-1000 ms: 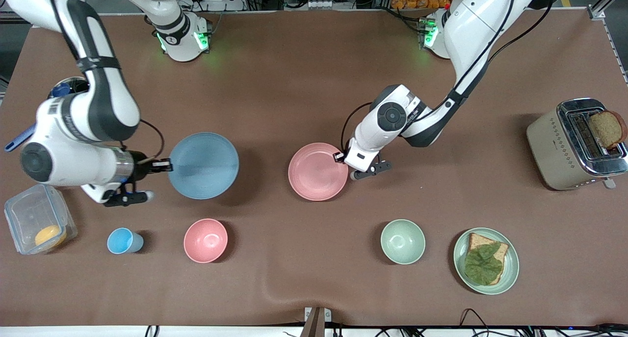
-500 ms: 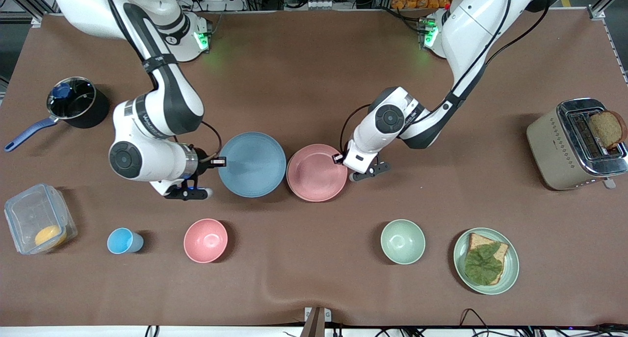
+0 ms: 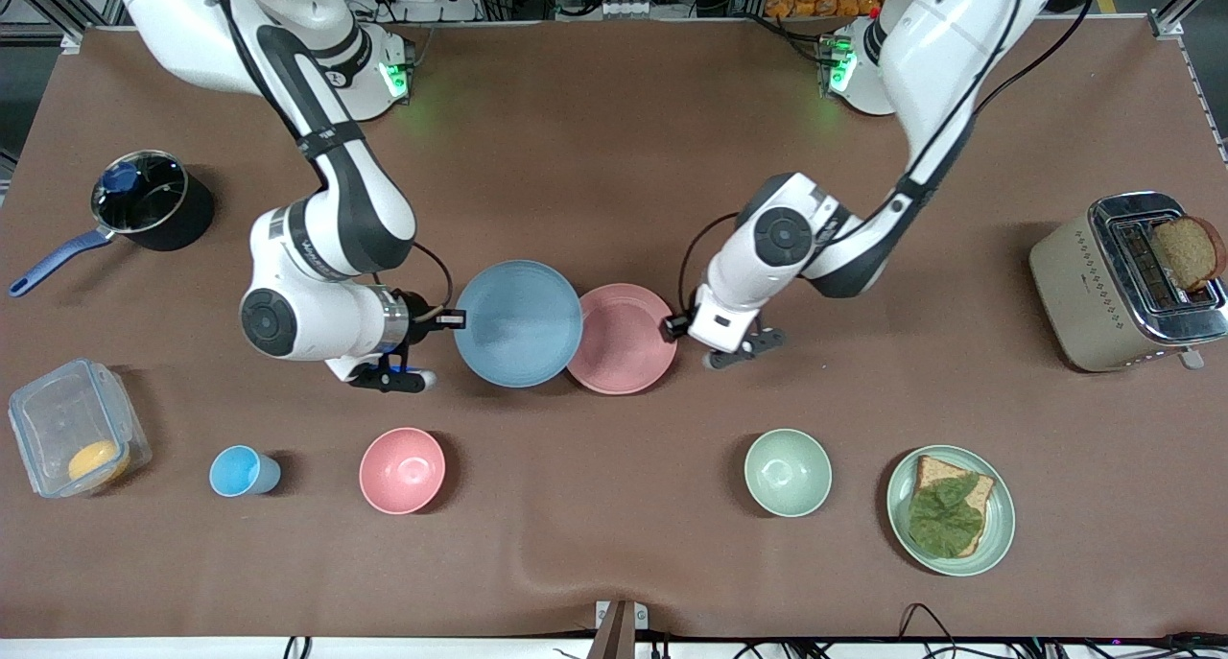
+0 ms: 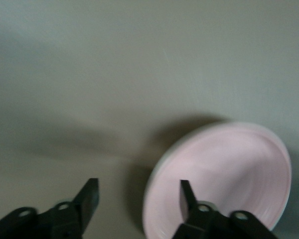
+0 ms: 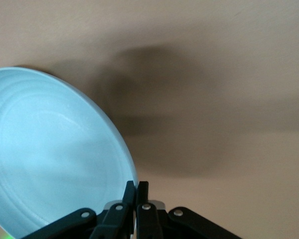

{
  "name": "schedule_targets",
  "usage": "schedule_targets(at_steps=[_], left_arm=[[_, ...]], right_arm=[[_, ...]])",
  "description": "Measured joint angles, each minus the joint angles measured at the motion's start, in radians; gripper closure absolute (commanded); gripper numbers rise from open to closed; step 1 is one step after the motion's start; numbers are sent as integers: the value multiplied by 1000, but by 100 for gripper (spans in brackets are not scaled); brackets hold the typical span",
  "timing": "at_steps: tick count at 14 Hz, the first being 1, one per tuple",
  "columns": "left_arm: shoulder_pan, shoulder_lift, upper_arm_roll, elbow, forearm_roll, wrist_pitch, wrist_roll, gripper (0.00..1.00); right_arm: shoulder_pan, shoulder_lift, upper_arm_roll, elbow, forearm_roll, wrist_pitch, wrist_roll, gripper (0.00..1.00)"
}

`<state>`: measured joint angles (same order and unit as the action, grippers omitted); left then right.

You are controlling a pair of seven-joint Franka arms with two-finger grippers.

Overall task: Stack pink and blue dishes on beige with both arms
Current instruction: 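Lower blue plate onto pink with the right gripper while the left gripper withdraws, then open the right gripper and release the blue plate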

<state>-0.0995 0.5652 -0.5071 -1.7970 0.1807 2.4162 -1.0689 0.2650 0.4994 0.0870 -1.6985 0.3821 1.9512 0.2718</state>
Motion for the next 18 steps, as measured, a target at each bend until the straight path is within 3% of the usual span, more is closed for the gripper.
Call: schedule_targets(at_steps=[6, 10, 12, 13, 14, 15, 18], left_arm=[[347, -341, 1, 30, 12, -340, 368, 0], [397, -416, 2, 136, 12, -593, 606, 0], [386, -454, 23, 180, 4, -651, 672, 0], [360, -477, 60, 186, -18, -668, 722, 0], [322, -500, 115, 188, -44, -685, 780, 0], [290, -519, 162, 188, -59, -695, 819, 0], [227, -554, 241, 188, -71, -708, 853, 0]], right_arm=[[165, 52, 2, -5, 17, 169, 200, 100], [246, 99, 2, -11, 18, 288, 298, 100], [269, 118, 1, -11, 18, 323, 325, 100], [273, 123, 1, -11, 18, 332, 330, 91], [273, 125, 1, -11, 18, 335, 331, 12], [273, 125, -3, -9, 18, 335, 331, 0], [251, 118, -19, 10, 17, 289, 331, 0]])
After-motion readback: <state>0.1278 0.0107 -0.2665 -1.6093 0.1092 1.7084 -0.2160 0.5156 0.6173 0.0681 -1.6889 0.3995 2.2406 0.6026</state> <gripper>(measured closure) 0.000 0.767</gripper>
